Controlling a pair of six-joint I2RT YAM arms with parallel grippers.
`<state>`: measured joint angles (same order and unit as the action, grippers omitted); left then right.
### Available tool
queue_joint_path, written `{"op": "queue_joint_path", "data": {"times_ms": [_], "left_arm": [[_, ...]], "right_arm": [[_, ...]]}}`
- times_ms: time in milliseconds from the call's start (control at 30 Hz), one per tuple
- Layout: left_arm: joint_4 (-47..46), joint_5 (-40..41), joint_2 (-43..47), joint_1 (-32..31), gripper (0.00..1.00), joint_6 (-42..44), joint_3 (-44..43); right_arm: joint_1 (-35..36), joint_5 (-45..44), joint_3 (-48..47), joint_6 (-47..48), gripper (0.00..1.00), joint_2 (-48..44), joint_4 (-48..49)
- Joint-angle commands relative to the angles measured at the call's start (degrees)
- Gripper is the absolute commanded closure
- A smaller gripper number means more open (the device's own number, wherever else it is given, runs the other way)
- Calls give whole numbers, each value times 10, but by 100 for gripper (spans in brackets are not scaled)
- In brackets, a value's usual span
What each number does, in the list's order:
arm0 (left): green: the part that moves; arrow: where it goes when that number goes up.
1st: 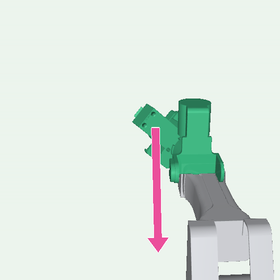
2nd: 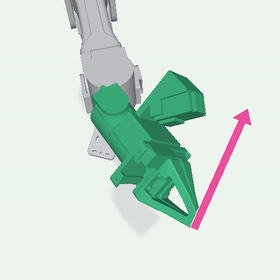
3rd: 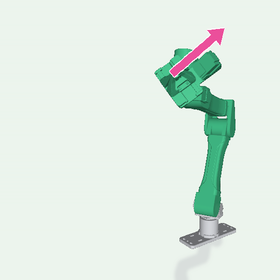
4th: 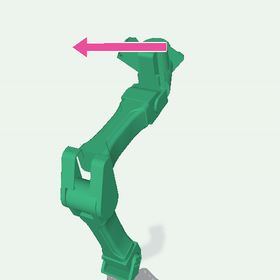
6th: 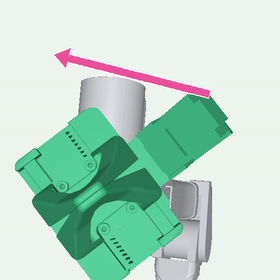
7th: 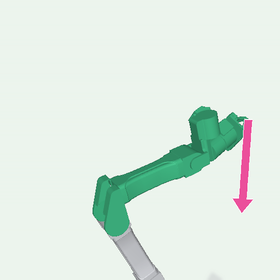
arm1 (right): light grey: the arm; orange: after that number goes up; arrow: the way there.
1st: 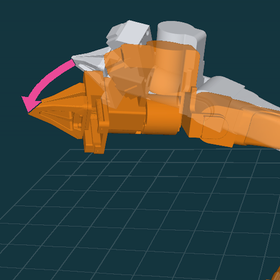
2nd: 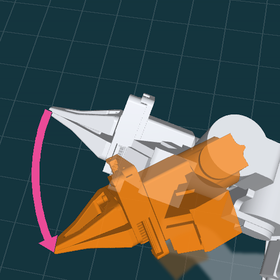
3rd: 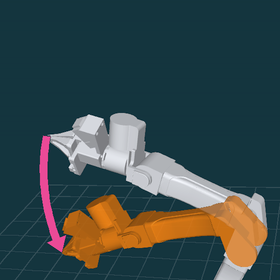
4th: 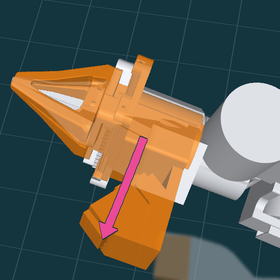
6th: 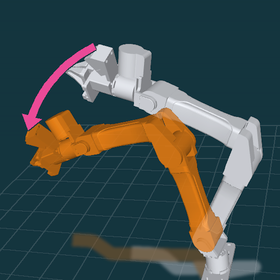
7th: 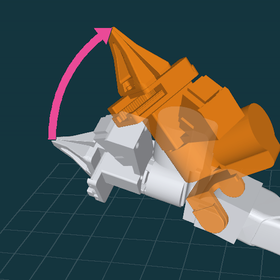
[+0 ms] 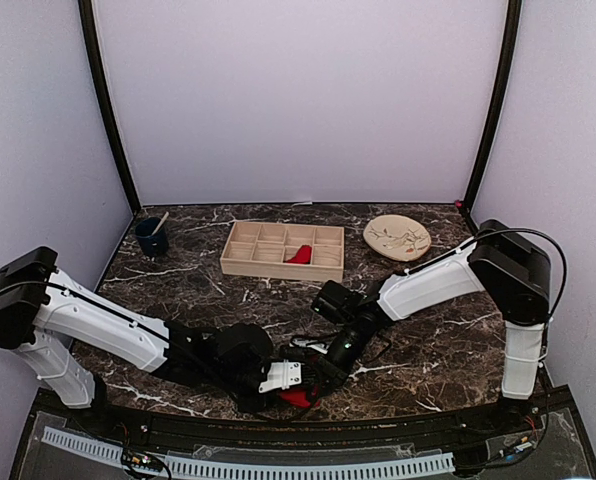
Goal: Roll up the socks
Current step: Roll the sock at the center of the board.
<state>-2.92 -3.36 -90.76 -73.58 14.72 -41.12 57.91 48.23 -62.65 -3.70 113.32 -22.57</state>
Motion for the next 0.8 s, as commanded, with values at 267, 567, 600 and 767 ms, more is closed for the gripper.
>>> {"op": "queue_joint_path", "data": {"times_ms": [267, 567, 600, 767], "left_arm": [[22, -6, -20, -4, 66, 27, -21], [37, 4, -47, -4, 77, 31, -34], [38, 4, -48, -4, 79, 30, -35], [53, -1, -57, -4, 91, 34, -43]], "right_arm": [[-6, 10, -5, 5, 93, 11, -9], [-7, 14, -6, 7, 93, 14, -13], [-7, 14, -6, 7, 93, 14, -13], [-9, 15, -3, 7, 91, 14, -13]]}}
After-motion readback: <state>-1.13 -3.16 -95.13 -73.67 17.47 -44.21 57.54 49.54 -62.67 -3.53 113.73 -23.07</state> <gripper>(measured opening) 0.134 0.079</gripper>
